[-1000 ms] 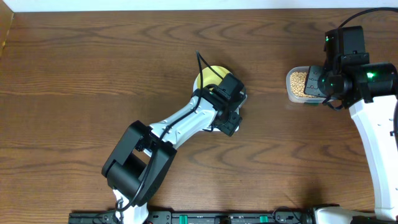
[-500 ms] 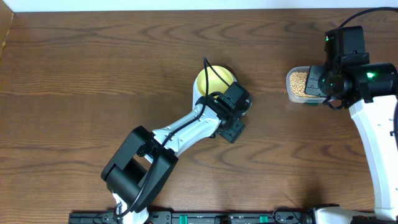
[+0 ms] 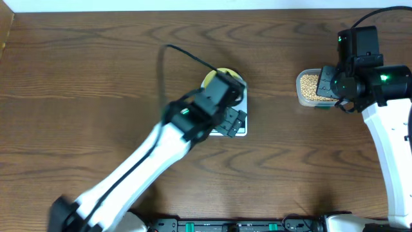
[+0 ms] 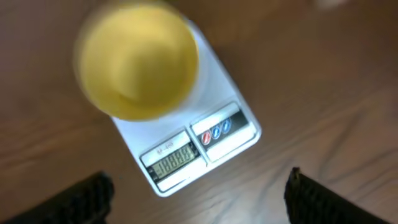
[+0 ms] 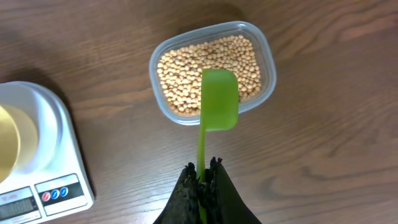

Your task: Scoop item into bowl and weigh 50g on scale

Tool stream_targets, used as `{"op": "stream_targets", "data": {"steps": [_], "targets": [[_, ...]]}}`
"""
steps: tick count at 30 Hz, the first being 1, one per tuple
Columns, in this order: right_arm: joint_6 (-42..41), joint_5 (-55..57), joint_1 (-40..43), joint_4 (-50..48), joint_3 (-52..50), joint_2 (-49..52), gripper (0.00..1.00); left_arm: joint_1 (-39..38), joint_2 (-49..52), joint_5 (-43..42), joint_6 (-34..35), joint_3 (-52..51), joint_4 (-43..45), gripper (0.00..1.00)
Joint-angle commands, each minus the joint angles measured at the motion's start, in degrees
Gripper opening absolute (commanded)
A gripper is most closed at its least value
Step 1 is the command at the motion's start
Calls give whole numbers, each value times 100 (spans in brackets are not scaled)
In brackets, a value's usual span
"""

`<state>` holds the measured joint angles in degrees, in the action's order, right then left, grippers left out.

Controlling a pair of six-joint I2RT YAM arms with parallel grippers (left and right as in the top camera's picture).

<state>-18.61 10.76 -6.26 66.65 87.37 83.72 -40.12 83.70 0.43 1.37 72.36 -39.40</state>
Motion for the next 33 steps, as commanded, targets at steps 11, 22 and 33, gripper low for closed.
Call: {"op": "stream_targets", "data": {"steps": [11, 22, 33], "targets": [[247, 284, 297, 20, -116, -44, 1, 57, -1471, 356, 59, 50, -494, 98], [245, 278, 737, -1014, -1384, 33, 1, 57, -1565, 632, 59, 48, -929, 98], [610, 90, 734, -2026, -1631, 509, 1, 57, -1565, 632, 59, 48, -925, 98]]}}
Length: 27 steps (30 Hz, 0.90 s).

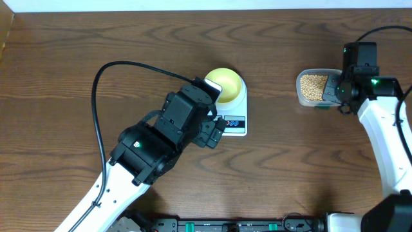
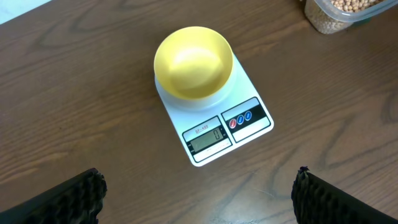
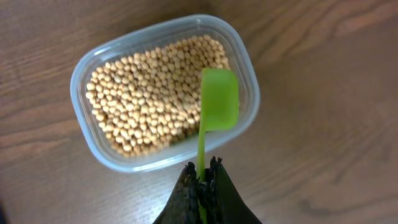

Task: Scoop item into bowl and weigh 50g on scale
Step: 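Dip the scoop into the soybeans with the right gripper and lift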

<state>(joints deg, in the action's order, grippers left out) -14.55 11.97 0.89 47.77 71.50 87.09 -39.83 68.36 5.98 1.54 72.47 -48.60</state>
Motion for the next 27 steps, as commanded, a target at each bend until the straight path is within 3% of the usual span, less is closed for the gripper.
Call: {"op": "stream_targets", "data": {"steps": [1, 12, 27], "targets": [[203, -37, 20, -179, -44, 219, 1, 28, -31, 74, 42, 37, -4, 98], [262, -369, 20, -494, -44, 935, 1, 28, -31, 74, 42, 37, -7, 98], [267, -2629, 745, -103, -24, 1078, 1, 28, -31, 72, 42, 37, -50, 98]]}}
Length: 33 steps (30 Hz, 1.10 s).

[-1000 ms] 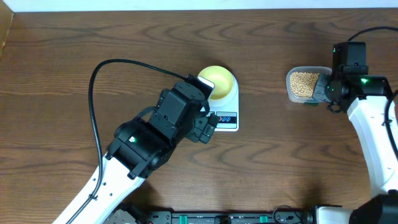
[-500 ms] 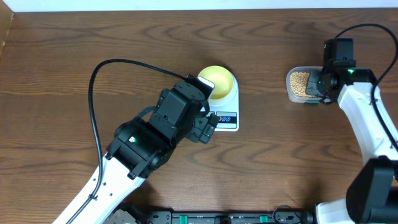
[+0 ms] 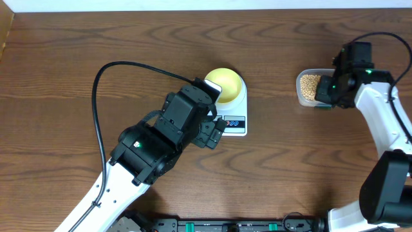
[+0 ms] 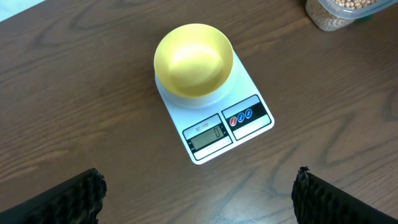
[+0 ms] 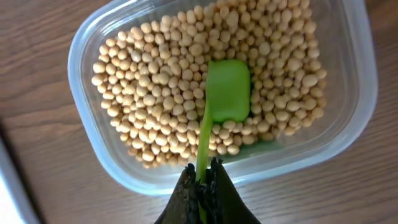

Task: Scoop item into bowl and weigh 50g on scale
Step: 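Dip the scoop into the soybeans with the right gripper and lift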

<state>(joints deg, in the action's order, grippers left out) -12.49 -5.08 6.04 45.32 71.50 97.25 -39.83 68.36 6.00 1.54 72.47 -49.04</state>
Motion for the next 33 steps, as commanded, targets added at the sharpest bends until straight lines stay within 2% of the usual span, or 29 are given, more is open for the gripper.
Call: {"op": "stream_targets", "data": {"steps": [1, 9, 23, 33], "targets": [[63, -1069, 330, 162, -24, 61, 1, 28, -31, 70, 44, 37, -7, 98], [323, -1969, 1115, 334, -28, 190, 1, 28, -31, 70, 44, 37, -2, 98], [407, -2551, 1329, 164, -26, 765, 1, 28, -33, 68, 44, 37, -26, 98], [876, -3672, 2350, 201, -28, 767, 1, 28, -33, 68, 44, 37, -26, 98]]}}
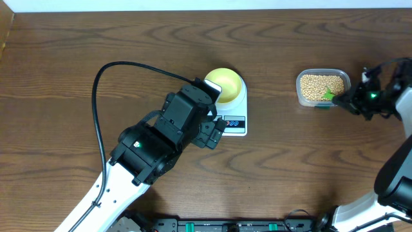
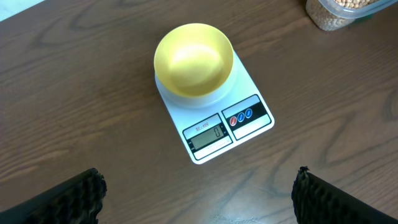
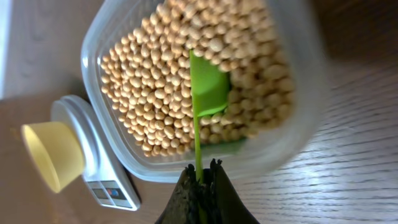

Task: Scoop item into bowl and weigh 50g on scale
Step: 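Dip the scoop into the soybeans with the right gripper and lift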

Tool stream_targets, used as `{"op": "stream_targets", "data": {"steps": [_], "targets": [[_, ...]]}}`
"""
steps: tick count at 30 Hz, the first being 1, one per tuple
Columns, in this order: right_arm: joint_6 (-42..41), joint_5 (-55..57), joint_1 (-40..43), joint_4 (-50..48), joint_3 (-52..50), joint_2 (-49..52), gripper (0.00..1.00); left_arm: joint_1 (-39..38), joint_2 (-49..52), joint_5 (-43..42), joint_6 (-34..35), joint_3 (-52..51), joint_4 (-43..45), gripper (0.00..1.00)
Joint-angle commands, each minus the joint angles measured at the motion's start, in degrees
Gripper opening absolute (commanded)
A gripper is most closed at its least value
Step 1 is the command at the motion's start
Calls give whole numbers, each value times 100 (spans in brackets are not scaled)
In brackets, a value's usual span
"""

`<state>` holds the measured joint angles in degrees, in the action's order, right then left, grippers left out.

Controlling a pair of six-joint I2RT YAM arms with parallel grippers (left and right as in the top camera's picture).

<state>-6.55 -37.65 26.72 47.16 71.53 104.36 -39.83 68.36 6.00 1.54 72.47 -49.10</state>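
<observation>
An empty yellow bowl (image 2: 193, 60) stands on the white scale (image 2: 242, 122), whose display reads 0. My left gripper (image 2: 199, 199) hangs open above the table in front of the scale, holding nothing. A clear tub of soybeans (image 1: 320, 87) sits at the right. My right gripper (image 3: 199, 177) is shut on the handle of a green scoop (image 3: 207, 92), whose head is dug into the beans (image 3: 161, 81) at a tilt. In the overhead view the right gripper (image 1: 351, 100) sits just right of the tub, the scoop (image 1: 328, 96) showing at the tub's near right corner.
A black cable (image 1: 112, 67) arcs from the left arm over the wooden table (image 1: 77, 58). The left arm's body (image 1: 154, 138) covers the table in front of the scale. Table's far edge runs along the top.
My right wrist has swung out to the right of the tub and tilted; the scoop lies at an angle in the beans. The left arm, bowl and scale are unchanged.
At first my left gripper was low over the scale and the scoop hung above the tub. The left gripper then stood back with the display at 0. The scoop head came down into the beans, and now the right wrist has tilted with it.
</observation>
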Motion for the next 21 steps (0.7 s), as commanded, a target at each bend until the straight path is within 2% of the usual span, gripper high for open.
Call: {"op": "stream_targets", "data": {"steps": [1, 13, 21], "targets": [[374, -586, 396, 24, -31, 57, 1, 28, -33, 68, 44, 37, -20, 98], [927, -1628, 1001, -120, -439, 79, 1, 28, -33, 70, 44, 37, -20, 98], [1051, -3139, 1204, -841, -966, 79, 1, 28, -33, 70, 44, 37, -87, 98]]}}
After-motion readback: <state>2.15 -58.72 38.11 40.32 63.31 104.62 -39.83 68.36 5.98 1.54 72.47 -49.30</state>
